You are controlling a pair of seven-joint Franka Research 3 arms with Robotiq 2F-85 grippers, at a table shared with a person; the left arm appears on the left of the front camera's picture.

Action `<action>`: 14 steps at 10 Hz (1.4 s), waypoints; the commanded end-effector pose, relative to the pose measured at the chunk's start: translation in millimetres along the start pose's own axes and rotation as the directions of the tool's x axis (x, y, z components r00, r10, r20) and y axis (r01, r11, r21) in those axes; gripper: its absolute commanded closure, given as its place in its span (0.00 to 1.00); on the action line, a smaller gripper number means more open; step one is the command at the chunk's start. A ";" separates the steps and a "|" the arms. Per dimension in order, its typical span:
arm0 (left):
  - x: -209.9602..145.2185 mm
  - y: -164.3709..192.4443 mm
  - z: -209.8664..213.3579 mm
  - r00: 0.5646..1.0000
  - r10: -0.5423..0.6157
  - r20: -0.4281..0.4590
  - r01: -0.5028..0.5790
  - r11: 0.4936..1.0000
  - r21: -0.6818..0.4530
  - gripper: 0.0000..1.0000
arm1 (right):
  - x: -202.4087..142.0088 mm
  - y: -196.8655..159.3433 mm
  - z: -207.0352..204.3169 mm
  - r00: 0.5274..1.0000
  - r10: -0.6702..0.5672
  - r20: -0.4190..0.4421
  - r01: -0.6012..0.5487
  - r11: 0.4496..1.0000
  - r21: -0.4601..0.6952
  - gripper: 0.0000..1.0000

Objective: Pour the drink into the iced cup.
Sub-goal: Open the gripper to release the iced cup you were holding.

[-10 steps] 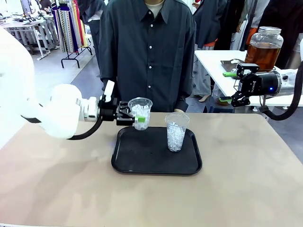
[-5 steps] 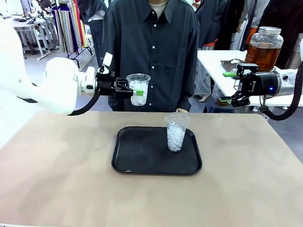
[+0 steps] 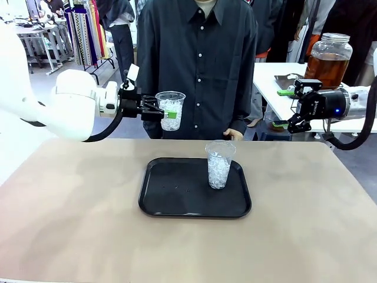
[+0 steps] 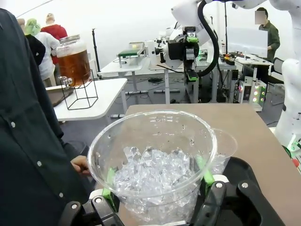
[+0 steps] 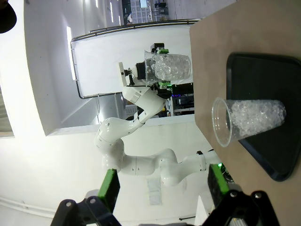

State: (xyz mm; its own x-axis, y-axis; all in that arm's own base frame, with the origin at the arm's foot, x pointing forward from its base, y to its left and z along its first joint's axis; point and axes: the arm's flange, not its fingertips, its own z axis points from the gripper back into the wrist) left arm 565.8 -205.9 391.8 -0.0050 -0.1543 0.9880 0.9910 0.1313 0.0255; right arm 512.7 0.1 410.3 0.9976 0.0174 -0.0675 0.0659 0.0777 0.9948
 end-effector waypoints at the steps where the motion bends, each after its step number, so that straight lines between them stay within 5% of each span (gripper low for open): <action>1: 3.3 -2.4 -1.7 1.000 -0.003 0.014 0.003 1.000 0.002 0.20 | 0.1 1.6 -0.3 1.000 0.003 0.003 -0.003 1.000 -0.001 0.00; 14: 3.3 -2.4 -1.7 1.000 -0.003 0.014 0.003 1.000 0.002 0.20 | 0.1 1.6 -0.3 1.000 0.003 0.003 -0.003 1.000 -0.001 0.00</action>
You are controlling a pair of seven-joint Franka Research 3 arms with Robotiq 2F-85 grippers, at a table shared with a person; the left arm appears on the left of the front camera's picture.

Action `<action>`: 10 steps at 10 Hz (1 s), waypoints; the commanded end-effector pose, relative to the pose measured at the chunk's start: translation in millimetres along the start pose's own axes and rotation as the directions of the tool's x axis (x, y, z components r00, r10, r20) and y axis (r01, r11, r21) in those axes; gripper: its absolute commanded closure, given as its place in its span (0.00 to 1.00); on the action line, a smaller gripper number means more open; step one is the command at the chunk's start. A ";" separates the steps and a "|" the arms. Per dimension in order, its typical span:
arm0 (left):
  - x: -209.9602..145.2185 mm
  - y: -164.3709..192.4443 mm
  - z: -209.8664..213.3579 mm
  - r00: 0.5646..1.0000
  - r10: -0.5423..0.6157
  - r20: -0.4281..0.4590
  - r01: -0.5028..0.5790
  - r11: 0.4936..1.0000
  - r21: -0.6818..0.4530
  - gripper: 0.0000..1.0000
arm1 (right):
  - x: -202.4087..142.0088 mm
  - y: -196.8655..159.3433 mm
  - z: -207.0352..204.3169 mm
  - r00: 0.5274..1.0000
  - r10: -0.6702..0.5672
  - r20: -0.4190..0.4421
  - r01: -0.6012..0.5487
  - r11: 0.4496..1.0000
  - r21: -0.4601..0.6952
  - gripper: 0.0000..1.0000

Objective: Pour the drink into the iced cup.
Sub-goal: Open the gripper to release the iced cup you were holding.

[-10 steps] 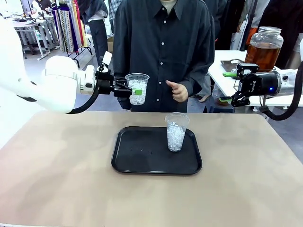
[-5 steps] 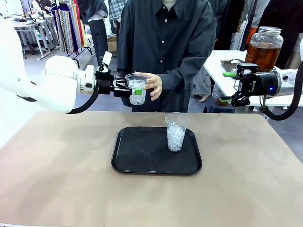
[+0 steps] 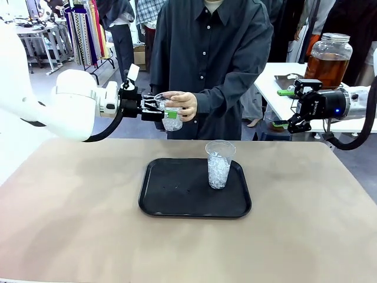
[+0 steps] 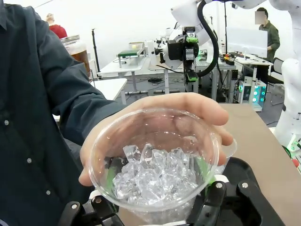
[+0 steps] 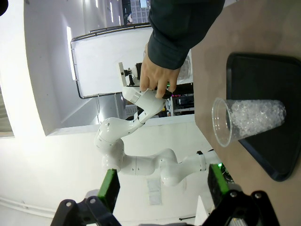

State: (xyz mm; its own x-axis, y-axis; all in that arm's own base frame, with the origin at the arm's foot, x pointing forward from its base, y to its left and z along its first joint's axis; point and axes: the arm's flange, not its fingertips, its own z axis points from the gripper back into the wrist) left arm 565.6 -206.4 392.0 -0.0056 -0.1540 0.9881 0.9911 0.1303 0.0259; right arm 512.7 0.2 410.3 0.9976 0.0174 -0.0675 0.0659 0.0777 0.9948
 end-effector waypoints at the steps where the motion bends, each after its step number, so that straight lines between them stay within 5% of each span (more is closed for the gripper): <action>1: 3.0 -2.2 -1.3 1.000 -0.002 0.014 0.002 1.000 0.003 0.20 | 0.1 1.6 -0.3 1.000 0.003 0.003 -0.003 1.000 -0.001 0.00; 10: 0.7 0.0 0.0 1.000 -0.001 0.001 0.001 1.000 0.000 0.16 | 0.1 1.6 -0.3 1.000 0.003 0.003 -0.003 1.000 -0.001 0.00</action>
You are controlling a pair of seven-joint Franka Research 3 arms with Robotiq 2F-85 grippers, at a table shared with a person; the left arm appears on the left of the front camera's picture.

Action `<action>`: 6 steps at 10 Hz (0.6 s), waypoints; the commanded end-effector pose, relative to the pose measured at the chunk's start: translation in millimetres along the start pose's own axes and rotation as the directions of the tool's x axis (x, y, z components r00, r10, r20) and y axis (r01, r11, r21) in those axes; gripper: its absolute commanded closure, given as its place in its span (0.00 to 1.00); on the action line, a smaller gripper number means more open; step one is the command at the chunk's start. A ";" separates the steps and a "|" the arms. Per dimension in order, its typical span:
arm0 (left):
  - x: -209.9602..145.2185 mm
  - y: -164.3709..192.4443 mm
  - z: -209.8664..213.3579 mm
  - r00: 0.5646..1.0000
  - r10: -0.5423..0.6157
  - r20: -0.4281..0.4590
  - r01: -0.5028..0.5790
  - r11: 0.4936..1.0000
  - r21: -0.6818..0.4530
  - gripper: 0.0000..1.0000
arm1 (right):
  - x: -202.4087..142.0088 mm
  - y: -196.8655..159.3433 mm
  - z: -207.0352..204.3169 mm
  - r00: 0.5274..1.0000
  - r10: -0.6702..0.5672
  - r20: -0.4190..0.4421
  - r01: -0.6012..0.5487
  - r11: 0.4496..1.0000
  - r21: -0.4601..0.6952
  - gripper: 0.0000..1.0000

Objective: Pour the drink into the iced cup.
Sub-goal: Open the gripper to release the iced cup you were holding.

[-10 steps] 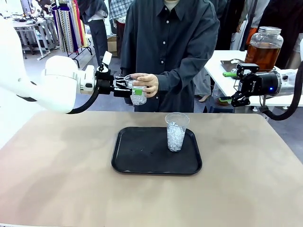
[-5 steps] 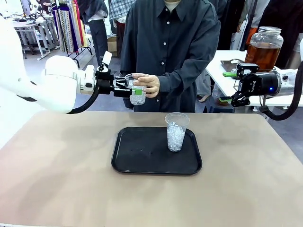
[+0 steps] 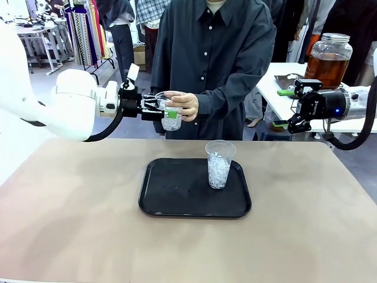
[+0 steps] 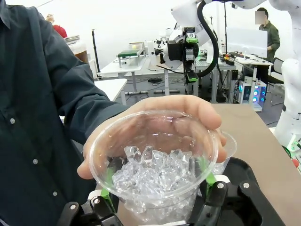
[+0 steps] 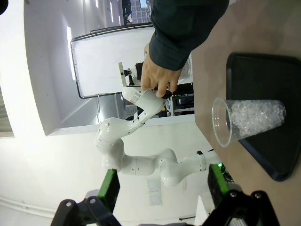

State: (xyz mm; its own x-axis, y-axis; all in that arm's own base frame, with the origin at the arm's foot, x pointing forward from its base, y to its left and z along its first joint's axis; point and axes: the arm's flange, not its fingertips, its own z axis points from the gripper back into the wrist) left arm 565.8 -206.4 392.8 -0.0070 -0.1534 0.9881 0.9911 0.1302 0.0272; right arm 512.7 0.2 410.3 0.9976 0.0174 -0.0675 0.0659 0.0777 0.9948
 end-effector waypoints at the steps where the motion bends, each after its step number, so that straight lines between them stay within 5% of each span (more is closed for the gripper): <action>1: -2.3 -1.3 2.5 1.000 0.006 -0.005 -0.006 1.000 -0.005 0.00 | 0.1 1.6 -0.3 1.000 0.003 0.003 -0.003 1.000 -0.001 0.00; 6: -44.1 -20.7 63.0 0.998 0.059 0.028 -0.060 0.998 0.028 0.00 | 0.1 1.6 -0.3 1.000 0.003 0.003 -0.003 1.000 -0.001 0.00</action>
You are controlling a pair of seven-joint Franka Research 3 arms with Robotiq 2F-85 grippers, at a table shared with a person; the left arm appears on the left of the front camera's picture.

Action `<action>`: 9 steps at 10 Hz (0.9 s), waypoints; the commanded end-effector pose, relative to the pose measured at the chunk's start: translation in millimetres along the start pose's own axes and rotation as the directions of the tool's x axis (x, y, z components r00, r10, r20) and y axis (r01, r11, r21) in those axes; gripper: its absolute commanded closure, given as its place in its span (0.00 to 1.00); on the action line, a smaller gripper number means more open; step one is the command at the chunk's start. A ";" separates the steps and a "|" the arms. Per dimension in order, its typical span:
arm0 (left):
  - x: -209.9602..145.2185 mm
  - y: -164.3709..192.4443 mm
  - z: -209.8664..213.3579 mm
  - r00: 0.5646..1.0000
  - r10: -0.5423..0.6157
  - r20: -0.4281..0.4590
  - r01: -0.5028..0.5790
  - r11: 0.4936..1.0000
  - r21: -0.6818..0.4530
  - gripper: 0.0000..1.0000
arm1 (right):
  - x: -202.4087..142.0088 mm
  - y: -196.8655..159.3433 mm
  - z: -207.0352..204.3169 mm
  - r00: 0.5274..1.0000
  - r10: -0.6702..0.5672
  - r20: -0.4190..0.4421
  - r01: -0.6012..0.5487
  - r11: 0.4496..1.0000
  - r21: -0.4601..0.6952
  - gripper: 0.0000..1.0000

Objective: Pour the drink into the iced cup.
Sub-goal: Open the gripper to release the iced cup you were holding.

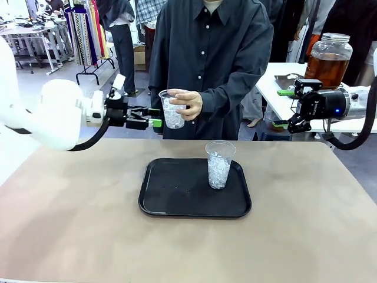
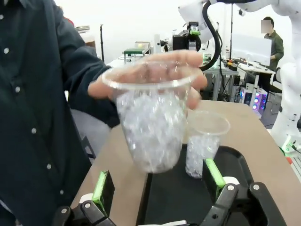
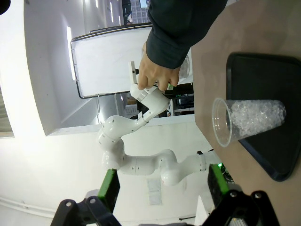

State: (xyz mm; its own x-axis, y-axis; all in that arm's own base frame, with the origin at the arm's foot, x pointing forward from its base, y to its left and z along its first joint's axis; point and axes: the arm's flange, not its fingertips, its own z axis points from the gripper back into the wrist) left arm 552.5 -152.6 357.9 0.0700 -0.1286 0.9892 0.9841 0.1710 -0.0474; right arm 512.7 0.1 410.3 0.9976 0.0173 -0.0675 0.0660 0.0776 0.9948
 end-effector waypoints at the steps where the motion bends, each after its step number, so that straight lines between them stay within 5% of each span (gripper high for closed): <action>1: -12.6 -19.7 31.1 0.999 -0.032 0.015 0.032 0.999 0.001 0.00 | 0.1 1.6 -0.3 1.000 0.003 0.003 -0.003 1.000 -0.001 0.00; 9: -75.6 -60.6 103.6 0.997 -0.051 0.050 0.052 0.998 -0.030 0.00 | 0.1 1.6 -0.3 1.000 0.003 0.003 -0.003 1.000 -0.001 0.00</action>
State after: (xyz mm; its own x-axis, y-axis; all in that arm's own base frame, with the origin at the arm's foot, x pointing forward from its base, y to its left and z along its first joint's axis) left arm 478.3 -58.8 299.9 0.0292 -0.0949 0.9951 0.9906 0.1358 -0.0161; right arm 512.7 0.1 410.2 0.9976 0.0172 -0.0677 0.0662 0.0776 0.9948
